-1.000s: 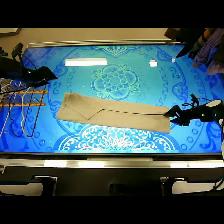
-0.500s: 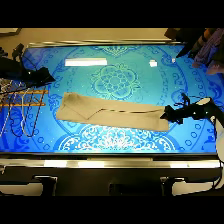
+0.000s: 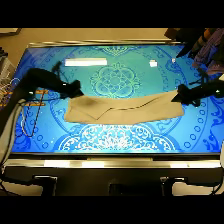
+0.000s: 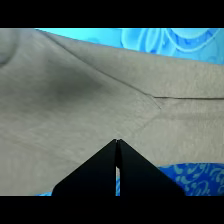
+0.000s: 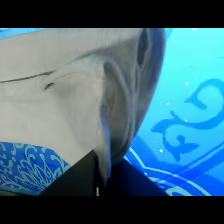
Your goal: Fold the clothes and pants, and hang the long-sleeved shirts on hangers.
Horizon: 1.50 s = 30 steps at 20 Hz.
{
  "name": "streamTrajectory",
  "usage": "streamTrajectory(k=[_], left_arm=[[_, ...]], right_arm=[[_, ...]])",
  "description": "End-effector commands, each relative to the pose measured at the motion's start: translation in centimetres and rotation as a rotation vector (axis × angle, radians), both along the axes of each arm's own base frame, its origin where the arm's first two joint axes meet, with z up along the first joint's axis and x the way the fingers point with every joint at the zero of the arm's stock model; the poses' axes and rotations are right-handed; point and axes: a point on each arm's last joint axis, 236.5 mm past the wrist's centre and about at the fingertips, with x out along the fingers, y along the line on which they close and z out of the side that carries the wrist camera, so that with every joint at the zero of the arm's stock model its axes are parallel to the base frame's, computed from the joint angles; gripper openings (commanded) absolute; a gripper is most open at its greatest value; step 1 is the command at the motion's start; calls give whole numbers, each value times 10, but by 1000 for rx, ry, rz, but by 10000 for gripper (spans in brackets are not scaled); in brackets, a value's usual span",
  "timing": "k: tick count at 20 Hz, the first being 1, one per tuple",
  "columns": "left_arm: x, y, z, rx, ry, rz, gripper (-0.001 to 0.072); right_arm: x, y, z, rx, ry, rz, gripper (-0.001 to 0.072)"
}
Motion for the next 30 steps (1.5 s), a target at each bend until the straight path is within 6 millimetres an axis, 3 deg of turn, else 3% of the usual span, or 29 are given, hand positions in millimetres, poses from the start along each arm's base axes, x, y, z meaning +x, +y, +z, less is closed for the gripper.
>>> streamTrajectory(k=[1,4,6,11,15,19,23,25,28,30], left_arm=[[-2,-103,-39,-110,46,5,19],[-12,-180,-60,-157,59,18,19],[-17,-214,-69,-182,61,51,18],[-30,-275,-91,-217,95,48,18],[-33,-323,-91,-250,88,-5,18],[-48,-359,-108,-269,148,-25,18],[-55,-381,-113,-287,166,-28,18],[-58,-380,-115,-280,181,-40,18],[-54,-354,-103,-241,190,-105,15],[-36,-321,-71,-212,126,-164,15]], right_arm=[[-5,-4,46,-30,3,-9,30],[-6,-10,80,-72,-47,-22,30],[-10,-16,97,-117,-67,-25,30],[-22,-24,120,-176,-83,-32,30],[-26,-23,127,-181,-97,-34,30],[-27,-22,131,-183,-108,-35,30],[-21,-16,135,-157,-137,-32,30],[-17,-15,137,-146,-155,-38,30],[-12,-13,139,-138,-175,-43,31],[-9,0,145,-81,-193,-30,30]])
